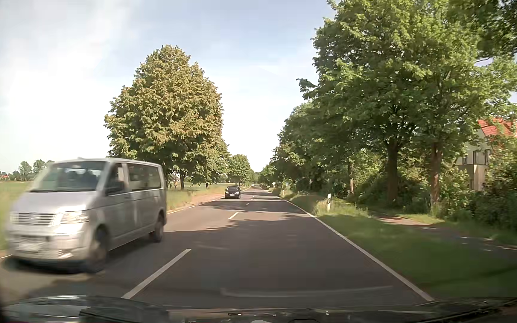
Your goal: Follow the waypoints while adhering to traffic rules and regulations
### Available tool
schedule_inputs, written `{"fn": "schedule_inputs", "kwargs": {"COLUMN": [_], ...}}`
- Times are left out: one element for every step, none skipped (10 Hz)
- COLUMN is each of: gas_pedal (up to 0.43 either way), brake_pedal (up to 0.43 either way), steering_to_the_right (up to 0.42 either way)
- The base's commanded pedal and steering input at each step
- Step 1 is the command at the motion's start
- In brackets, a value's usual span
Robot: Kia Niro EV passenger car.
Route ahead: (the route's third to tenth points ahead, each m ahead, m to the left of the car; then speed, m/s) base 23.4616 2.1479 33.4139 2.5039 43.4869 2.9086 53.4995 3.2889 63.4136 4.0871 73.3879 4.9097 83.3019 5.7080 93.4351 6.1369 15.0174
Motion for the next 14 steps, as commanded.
{"fn": "schedule_inputs", "kwargs": {"gas_pedal": [0.118, 0.118, 0.118, 0.118, 0.118, 0.118, 0.118, 0.118, 0.13, 0.13, 0.13, 0.13, 0.13, 0.13], "brake_pedal": [0.0, 0.0, 0.0, 0.0, 0.0, 0.0, 0.0, 0.0, 0.0, 0.0, 0.0, 0.0, 0.0, 0.0], "steering_to_the_right": [-0.015, -0.014, -0.014, -0.014, -0.013, -0.01, -0.009, -0.008, -0.009, -0.009, -0.009, -0.008, -0.008, -0.007]}}
